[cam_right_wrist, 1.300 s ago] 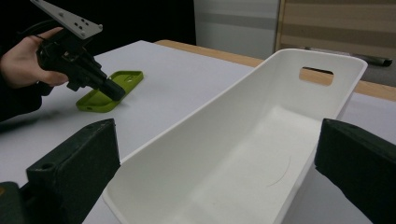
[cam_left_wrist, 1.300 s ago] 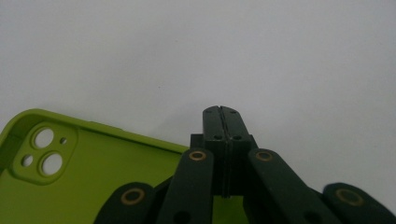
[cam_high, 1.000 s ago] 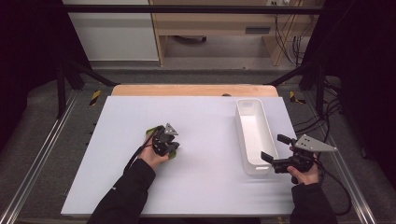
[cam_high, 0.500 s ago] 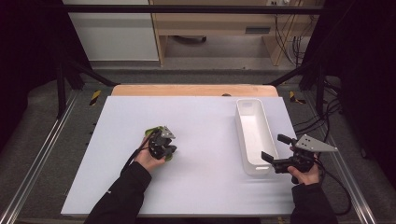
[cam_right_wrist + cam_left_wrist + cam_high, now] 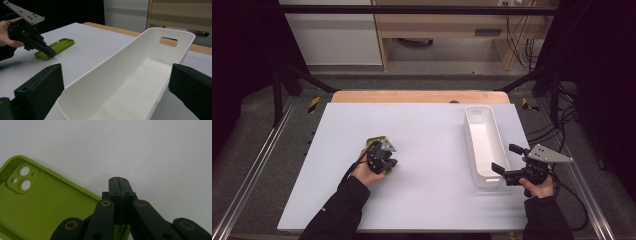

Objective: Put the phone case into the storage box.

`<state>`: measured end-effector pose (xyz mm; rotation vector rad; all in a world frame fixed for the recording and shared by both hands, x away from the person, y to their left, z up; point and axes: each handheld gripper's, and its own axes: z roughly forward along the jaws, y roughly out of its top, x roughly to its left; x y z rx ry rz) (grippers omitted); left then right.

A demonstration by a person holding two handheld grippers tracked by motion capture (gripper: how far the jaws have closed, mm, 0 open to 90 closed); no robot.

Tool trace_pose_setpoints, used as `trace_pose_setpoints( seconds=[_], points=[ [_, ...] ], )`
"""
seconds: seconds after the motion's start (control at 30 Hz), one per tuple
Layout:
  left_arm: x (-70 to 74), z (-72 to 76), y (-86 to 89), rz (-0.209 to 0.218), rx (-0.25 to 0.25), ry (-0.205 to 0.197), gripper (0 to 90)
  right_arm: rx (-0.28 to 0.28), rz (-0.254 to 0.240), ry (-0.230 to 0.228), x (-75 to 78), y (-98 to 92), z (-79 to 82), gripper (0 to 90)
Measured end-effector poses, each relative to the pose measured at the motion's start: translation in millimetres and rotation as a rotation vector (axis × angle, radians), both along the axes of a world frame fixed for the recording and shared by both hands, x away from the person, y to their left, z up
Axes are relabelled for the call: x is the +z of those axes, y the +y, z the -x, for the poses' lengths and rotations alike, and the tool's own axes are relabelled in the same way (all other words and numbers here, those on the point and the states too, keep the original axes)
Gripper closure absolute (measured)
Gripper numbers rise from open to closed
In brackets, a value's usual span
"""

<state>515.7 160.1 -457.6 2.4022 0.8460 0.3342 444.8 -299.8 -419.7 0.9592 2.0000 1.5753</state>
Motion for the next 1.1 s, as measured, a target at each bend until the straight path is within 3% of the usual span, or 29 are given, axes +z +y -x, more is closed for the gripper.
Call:
trace_pose_setpoints(
  seconds=[1.1],
  points=[
    [-0.6, 17.4, 28.3, -0.024, 0.036, -0.002, 90.0, -0.002, -0.005, -0.005, 1.4, -0.9, 0.6, 0.5]
  ],
)
